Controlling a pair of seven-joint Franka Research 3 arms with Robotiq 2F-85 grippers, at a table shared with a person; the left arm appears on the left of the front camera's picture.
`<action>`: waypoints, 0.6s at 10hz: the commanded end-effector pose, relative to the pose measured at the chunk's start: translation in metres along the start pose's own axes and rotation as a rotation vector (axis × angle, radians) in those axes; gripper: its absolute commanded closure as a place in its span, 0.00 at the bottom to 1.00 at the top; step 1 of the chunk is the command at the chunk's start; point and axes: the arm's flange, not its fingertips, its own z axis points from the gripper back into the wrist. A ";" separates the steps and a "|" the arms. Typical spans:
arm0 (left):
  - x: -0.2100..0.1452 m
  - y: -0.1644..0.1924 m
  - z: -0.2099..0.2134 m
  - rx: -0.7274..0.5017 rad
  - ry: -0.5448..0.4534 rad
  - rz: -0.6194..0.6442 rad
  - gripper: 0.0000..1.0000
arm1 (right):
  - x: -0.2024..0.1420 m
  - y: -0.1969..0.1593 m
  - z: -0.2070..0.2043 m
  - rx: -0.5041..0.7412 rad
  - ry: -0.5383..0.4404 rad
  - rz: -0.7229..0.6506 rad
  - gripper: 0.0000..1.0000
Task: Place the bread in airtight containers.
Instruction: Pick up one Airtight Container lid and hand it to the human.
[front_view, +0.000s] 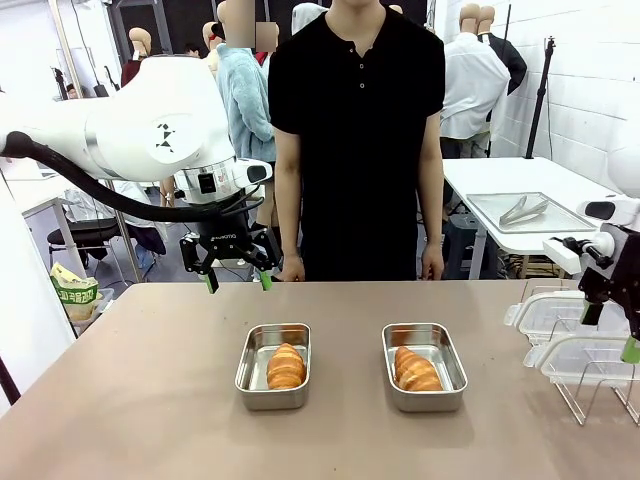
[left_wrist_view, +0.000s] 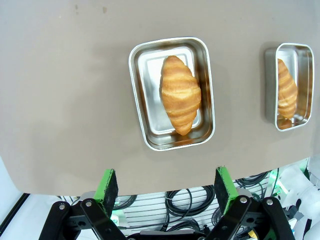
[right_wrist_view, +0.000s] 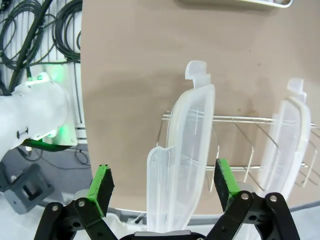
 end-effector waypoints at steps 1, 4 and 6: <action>-0.001 0.001 0.001 0.004 -0.004 0.001 0.00 | -0.006 -0.003 -0.006 -0.009 -0.002 0.006 0.00; -0.001 0.001 0.001 0.004 -0.004 0.001 0.00 | -0.006 -0.006 -0.010 -0.003 0.009 0.001 0.00; -0.001 0.001 0.001 0.004 -0.004 0.001 0.00 | -0.005 -0.007 -0.015 -0.010 0.011 0.016 0.16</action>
